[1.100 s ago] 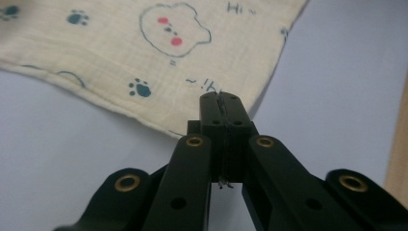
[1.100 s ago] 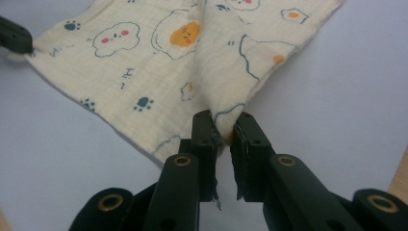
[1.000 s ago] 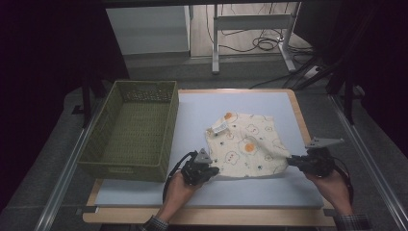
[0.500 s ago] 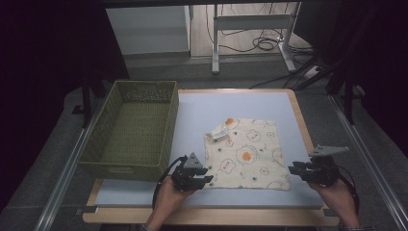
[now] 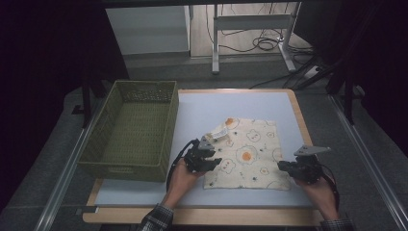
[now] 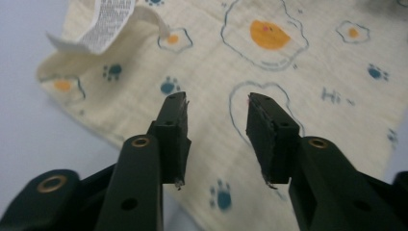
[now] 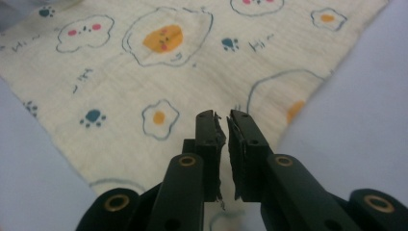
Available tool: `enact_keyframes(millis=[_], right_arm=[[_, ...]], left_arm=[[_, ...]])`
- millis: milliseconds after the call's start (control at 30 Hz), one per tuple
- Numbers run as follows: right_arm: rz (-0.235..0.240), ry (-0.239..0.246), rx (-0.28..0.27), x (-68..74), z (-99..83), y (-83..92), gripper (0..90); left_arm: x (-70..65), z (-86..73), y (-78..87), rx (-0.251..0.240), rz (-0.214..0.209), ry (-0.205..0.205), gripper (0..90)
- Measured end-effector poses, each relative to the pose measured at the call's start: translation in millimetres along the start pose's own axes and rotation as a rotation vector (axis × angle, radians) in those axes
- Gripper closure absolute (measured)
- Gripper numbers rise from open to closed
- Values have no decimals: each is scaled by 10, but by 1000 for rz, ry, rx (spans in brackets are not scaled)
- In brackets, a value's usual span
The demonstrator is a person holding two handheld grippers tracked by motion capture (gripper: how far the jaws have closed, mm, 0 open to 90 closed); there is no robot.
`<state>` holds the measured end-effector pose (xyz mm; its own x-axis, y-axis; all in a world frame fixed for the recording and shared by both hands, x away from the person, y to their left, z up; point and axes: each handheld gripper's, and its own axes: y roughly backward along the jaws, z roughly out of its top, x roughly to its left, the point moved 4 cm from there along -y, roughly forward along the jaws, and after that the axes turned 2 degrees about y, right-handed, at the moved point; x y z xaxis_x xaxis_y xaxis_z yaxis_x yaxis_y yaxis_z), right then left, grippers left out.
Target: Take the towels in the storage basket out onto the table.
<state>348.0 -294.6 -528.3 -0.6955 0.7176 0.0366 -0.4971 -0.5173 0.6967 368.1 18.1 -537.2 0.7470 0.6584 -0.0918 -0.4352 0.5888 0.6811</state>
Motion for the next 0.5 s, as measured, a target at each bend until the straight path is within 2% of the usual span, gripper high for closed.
enact_keyframes(millis=[100, 233, 367, 433, 500], right_arm=[[3, 25, -13, 42, 30, -85, 826], [-3, 45, -4, 69, 28, -184, 794], [-6, 43, 9, 56, -15, -238, 773], [-1, 35, 1, 47, -43, -246, 766], [6, 28, -4, 43, -48, -244, 762]], left_arm=[[32, 79, -92, 3, 1, 1, 666], [125, 258, -339, 18, 12, -7, 702], [208, 339, -450, 30, 35, -17, 703], [295, 409, -519, 30, 57, -15, 689], [327, 428, -536, 31, 58, -11, 681]])
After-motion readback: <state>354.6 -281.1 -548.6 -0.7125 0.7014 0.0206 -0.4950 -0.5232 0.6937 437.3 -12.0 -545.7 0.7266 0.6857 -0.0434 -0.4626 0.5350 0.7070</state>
